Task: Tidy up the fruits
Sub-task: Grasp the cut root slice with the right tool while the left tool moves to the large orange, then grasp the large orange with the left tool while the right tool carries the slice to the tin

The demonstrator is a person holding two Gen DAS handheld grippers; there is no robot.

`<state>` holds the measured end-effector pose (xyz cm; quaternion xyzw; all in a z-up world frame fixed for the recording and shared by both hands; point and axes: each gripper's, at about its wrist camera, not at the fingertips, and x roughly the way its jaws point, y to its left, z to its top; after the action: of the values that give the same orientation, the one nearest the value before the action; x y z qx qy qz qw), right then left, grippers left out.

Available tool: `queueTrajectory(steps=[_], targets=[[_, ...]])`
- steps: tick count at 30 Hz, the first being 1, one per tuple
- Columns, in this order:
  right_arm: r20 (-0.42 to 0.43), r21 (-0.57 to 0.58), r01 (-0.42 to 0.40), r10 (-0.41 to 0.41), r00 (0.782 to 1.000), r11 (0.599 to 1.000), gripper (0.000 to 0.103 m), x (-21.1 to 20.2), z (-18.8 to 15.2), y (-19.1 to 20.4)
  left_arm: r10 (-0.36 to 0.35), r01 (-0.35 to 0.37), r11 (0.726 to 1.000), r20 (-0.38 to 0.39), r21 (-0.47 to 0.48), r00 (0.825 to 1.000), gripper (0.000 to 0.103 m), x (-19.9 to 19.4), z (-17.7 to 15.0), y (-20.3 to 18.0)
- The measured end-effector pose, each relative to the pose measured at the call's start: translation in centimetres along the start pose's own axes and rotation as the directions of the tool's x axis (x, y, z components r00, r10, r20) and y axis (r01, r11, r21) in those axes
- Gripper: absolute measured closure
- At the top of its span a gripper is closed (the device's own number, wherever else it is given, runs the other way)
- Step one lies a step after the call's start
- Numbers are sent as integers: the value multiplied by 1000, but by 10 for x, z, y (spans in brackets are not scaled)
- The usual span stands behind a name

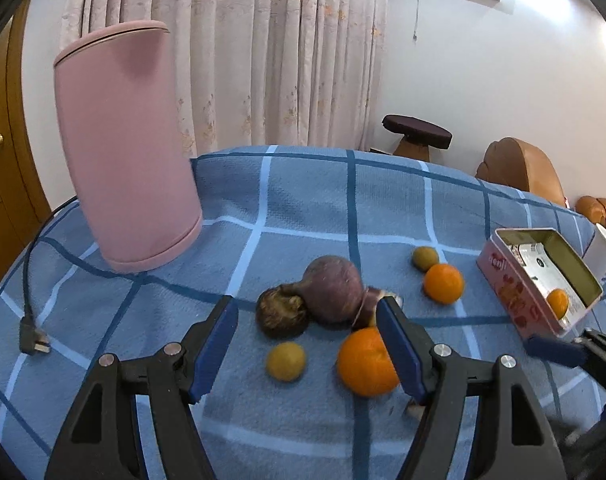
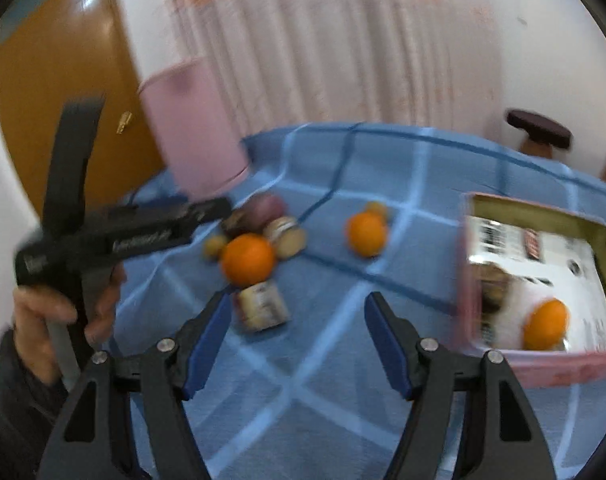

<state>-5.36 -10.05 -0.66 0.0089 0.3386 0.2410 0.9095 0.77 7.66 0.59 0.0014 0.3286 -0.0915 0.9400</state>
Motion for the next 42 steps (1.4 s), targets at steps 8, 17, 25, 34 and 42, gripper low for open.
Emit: queueTrajectory(steps=[8,17,25,34,42], targets=[[-169,-104,18,-35,985,994,53,56,-4,30,0,0,1000,1,-18,1000,30,-14,-6,22],[-115,2,82,-81,990,997,66,41,-4,-1,-85,87,995,-52,44,995,30,-2,-10,-7],[-20,106,128,-126,992,986,66,11,8,-27,-57,70,992,-130,102,990,30,28,-11,-39],[-6,103,138,-138,990,985,66,8,9,-26,-21,47,991,-202,123,979,54,52,-20,-47],[37,130,142,-148,988,981,66,-1,10,-32,-30,34,998,-69,54,997,55,29,-14,-39]])
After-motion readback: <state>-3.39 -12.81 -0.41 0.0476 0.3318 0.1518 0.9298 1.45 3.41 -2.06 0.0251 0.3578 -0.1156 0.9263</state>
